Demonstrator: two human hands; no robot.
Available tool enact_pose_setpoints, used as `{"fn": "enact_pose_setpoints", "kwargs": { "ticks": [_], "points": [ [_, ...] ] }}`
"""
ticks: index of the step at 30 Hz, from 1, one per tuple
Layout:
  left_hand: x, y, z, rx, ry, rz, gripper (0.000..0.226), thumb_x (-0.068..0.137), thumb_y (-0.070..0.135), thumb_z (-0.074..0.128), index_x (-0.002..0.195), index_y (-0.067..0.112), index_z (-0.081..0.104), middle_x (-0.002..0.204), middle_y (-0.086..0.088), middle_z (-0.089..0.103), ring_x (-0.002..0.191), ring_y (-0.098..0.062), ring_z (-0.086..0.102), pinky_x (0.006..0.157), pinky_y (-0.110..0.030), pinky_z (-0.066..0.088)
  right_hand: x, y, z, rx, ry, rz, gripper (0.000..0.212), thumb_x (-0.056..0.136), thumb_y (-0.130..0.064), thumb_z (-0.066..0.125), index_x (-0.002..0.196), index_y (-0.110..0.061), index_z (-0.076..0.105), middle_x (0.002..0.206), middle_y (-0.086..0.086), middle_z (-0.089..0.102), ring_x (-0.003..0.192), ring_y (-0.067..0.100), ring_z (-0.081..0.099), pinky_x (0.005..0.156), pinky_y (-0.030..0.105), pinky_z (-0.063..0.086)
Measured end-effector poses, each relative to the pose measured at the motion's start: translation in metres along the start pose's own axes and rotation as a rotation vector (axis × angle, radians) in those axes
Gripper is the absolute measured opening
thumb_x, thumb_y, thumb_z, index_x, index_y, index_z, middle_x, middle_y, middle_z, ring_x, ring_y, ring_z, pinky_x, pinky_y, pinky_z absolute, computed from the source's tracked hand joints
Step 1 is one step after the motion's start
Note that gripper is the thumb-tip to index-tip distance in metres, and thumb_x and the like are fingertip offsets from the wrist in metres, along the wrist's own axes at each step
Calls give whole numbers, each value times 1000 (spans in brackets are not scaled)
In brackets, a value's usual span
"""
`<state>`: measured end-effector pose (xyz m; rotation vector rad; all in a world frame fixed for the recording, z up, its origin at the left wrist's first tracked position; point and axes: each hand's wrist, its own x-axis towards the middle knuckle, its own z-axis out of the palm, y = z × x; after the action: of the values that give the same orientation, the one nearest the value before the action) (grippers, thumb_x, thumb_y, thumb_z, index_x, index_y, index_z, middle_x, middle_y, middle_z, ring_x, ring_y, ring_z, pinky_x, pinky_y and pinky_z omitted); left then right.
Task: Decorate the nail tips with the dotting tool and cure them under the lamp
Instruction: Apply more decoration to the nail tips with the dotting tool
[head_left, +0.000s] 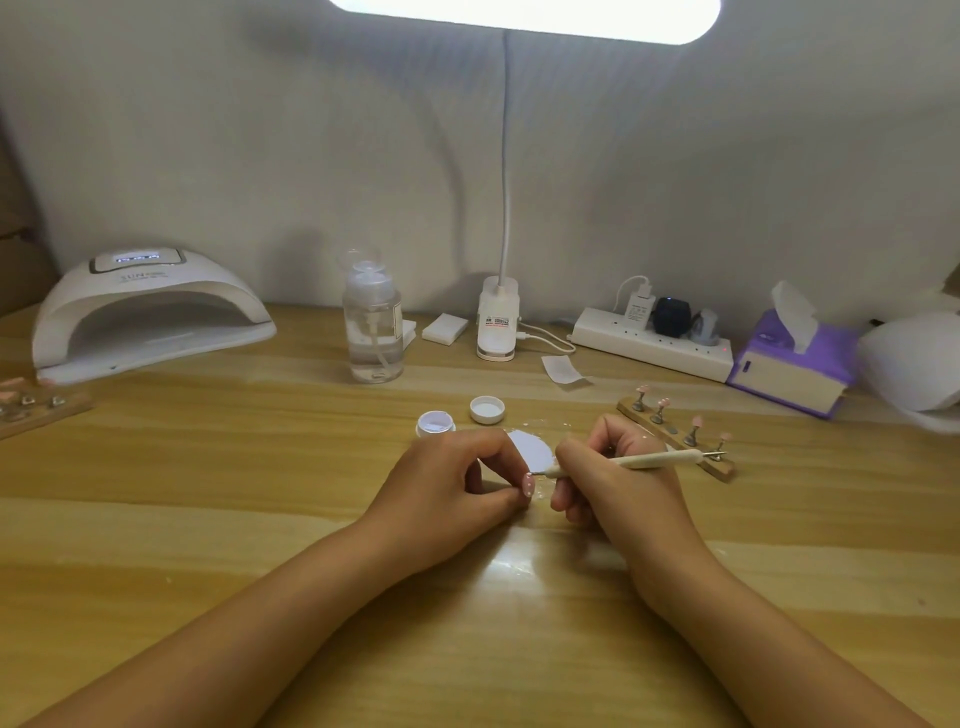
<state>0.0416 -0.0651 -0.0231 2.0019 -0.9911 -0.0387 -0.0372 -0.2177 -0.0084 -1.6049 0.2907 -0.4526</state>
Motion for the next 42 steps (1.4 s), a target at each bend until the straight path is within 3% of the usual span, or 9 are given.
{"fn": "enact_pose_setpoints", "kwargs": {
  "ticks": [21, 25, 28, 31, 34, 36, 38, 40, 42],
  "points": [
    [0, -2, 1, 0, 3, 9, 15, 82, 18, 76, 79, 31, 69, 83, 21, 70, 55, -5, 47, 57, -16, 36, -2, -2, -1, 38, 24, 0, 39, 81, -3, 59, 50, -24, 48, 50, 12, 61, 39, 12, 48, 39, 18, 39],
    [1, -2, 1, 7, 7, -1, 13, 83, 20, 75, 80, 30, 69, 80, 26, 67, 54, -5, 47, 57, -16, 34, -1, -7, -8, 270, 153, 44, 27, 91, -8, 55, 67, -18, 48, 44, 1, 51, 39, 9, 39, 38, 18, 33],
    [0, -2, 1, 18, 6, 7, 13, 83, 21, 75, 80, 31, 68, 80, 27, 66, 56, -5, 48, 58, -16, 34, 1, -12, -14, 342, 272, -6, 19, 96, -25, 60, 81, -17, 53, 44, -3, 44, 39, 7, 34, 38, 17, 29],
    [-1, 0, 1, 35, 22, 18, 13, 84, 21, 73, 81, 33, 67, 87, 26, 67, 63, -7, 51, 61, -17, 38, -1, -18, -19, 151, 358, -225, 20, 94, -35, 62, 92, -15, 57, 55, -3, 59, 48, 4, 51, 45, 16, 43],
    [-1, 0, 0, 62, 60, 40, 14, 84, 23, 72, 82, 35, 67, 90, 28, 65, 78, -6, 53, 65, -15, 37, -4, -20, -22, 3, 357, -354, 17, 102, -34, 48, 103, -22, 60, 79, -3, 72, 59, 10, 63, 52, 19, 52],
    [-2, 1, 0, 78, 81, 63, 13, 85, 22, 72, 83, 34, 66, 92, 26, 65, 84, -7, 52, 67, -15, 36, -5, -23, -27, -111, 353, -429, 24, 105, -32, 40, 102, -23, 62, 74, 1, 72, 56, 12, 64, 53, 21, 53],
    [-2, 2, 0, 72, 94, 73, 13, 85, 22, 73, 84, 33, 66, 94, 25, 64, 85, -9, 54, 68, -17, 37, -2, -30, -38, -311, 363, -513, 21, 104, -29, 45, 98, -19, 63, 71, -1, 71, 60, 9, 67, 57, 27, 55],
    [-3, 2, 0, 54, 101, 65, 12, 86, 23, 72, 84, 33, 66, 93, 25, 65, 83, -9, 56, 67, -18, 38, 6, -39, -56, -582, 409, -528, 7, 99, -22, 56, 100, -16, 58, 80, -8, 69, 70, 11, 68, 60, 34, 54],
    [-3, 3, 0, 35, 100, 53, 12, 87, 23, 71, 85, 34, 66, 92, 25, 67, 78, -8, 58, 66, -19, 39, 14, -42, -76, -796, 475, -398, 20, 90, -16, 64, 102, -18, 49, 85, -10, 62, 75, 17, 64, 60, 34, 47]
  ]
}}
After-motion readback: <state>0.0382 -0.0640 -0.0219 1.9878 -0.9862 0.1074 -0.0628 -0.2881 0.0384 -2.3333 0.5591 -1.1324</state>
